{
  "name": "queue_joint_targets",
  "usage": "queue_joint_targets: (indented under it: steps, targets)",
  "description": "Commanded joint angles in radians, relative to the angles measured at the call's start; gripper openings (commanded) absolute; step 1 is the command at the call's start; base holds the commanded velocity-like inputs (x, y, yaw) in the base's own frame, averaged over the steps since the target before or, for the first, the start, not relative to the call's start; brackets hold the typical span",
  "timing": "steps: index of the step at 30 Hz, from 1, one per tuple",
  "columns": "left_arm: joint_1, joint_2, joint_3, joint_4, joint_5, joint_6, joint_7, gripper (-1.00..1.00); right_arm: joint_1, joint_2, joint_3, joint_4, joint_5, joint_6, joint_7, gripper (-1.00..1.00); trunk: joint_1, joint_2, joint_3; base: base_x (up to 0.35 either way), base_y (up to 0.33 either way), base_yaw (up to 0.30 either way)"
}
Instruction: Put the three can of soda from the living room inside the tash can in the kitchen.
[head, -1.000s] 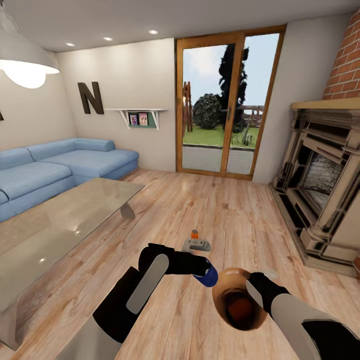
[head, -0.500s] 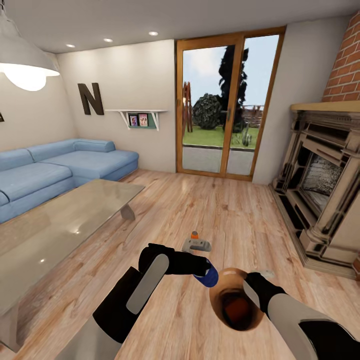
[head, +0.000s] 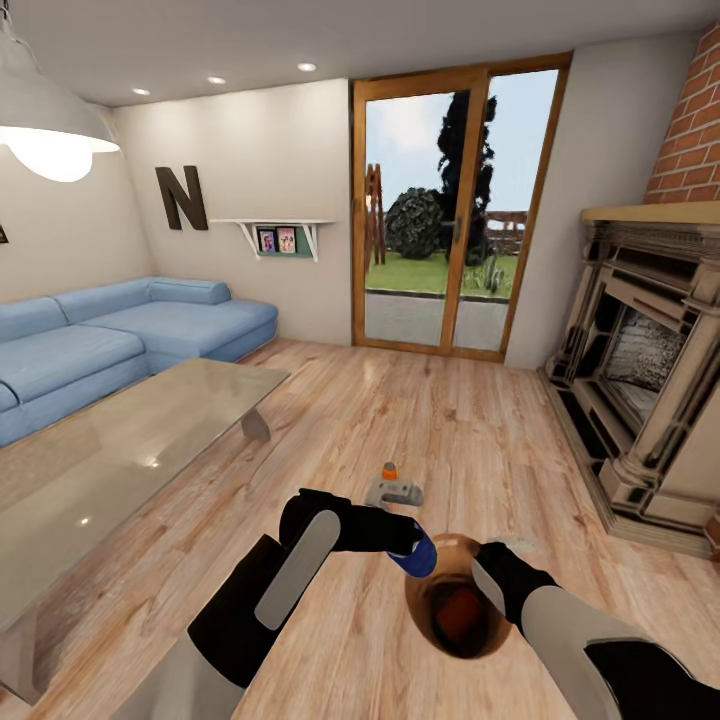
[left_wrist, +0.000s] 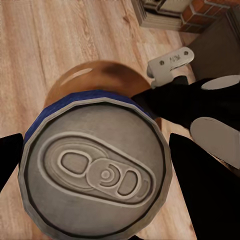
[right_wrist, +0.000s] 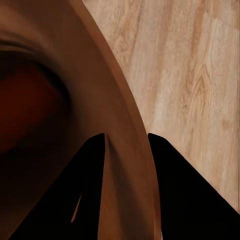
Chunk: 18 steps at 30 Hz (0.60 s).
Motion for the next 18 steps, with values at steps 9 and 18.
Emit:
queue_joint_targets:
  steps: [9, 18]
  targets:
    - [0.0, -0.001, -0.011, 0.023, -0.001, -0.019, 0.005, -1.0, -0.002, 0.029, -0.002, -0.004, 0.002, 0.0, 0.004, -1.0, 0.0, 0.0, 0.0, 0.0, 0.0, 0.0]
    - [-0.001, -0.002, -0.013, 0.038, -0.003, -0.037, 0.007, -1.0, -0.003, 0.061, -0.001, -0.016, 0.002, 0.004, 0.003, -1.0, 0.0, 0.0, 0.0, 0.0, 0.0, 0.0]
